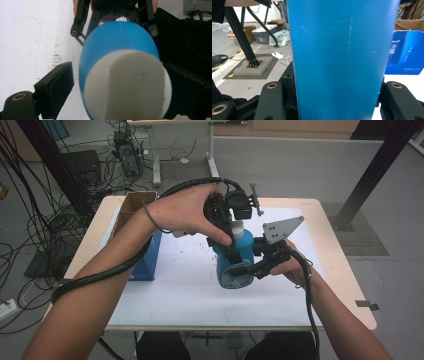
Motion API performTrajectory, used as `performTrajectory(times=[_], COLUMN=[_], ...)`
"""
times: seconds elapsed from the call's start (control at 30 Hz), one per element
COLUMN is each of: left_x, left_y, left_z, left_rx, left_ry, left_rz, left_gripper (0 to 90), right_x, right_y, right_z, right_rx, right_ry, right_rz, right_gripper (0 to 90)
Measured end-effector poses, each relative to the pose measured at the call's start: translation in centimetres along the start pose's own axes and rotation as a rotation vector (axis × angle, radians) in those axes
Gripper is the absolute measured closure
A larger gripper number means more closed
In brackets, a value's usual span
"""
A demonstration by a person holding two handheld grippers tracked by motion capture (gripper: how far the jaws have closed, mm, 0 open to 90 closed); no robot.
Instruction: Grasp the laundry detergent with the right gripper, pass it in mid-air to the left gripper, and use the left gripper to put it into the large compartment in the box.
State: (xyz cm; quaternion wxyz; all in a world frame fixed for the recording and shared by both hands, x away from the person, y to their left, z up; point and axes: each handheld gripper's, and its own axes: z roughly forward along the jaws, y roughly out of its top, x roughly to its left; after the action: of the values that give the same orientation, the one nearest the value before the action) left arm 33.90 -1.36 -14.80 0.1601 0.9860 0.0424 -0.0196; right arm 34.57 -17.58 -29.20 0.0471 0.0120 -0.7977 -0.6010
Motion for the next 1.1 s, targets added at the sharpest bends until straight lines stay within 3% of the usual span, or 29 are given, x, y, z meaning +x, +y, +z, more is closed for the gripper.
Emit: performTrajectory(times=[0.6,1.1], left_x=[-0.14,-0.03], left_y=[0.38,0.67], left_z=[-0.08,-0.13], left_rx=[0.008,0.01], left_ry=[0.011,0.012], left_rz=[0.002,-0.01], left_gripper=[12.1,19.9], right_x=[0.14,0.27], right_y=[0.12,0.11], right_z=[0.09,0.01], right_rx=[-0.002,-0.001], right_ry=[0.002,0.002], right_rz=[-0.008,-0.009], right_gripper=[44.1,44.1])
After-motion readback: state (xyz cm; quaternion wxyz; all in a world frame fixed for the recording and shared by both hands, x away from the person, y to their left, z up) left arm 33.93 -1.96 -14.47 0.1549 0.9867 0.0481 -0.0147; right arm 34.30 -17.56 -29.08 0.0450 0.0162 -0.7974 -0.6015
